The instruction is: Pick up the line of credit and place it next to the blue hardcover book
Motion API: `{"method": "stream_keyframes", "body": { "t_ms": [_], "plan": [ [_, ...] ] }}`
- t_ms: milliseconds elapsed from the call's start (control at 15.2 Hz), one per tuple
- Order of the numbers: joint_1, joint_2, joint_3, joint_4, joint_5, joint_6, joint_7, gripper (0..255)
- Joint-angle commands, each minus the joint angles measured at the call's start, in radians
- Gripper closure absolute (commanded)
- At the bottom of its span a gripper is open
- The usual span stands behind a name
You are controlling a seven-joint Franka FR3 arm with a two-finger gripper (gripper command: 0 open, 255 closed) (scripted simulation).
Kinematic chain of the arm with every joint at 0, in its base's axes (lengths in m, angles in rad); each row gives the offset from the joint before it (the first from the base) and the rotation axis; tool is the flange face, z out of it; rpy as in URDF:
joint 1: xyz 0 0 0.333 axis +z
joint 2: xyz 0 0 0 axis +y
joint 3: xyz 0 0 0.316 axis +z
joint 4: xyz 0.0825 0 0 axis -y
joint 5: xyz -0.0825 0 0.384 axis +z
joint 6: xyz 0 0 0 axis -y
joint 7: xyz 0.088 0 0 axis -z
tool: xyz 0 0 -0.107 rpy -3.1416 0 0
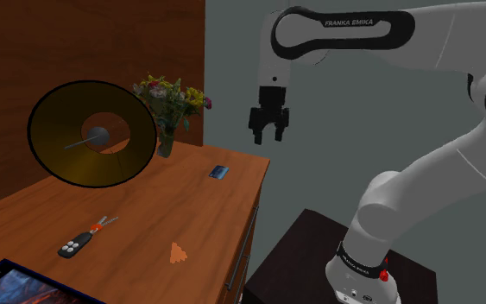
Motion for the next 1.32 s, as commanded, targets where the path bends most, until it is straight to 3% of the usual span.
{"method": "stream_keyframes", "body": {
  "t_ms": [0, 858, 1254],
  "plan": [
    [-0.022, 0.089, 0.020, 0.035, 0.047, 0.026, 0.117, 0],
    [-0.106, 0.561, 0.028, 0.198, 0.312, 0.245, 0.709, 0],
    [-0.093, 0.589, 0.039, 0.151, 0.344, 0.324, 0.730, 0]
  ]
}}
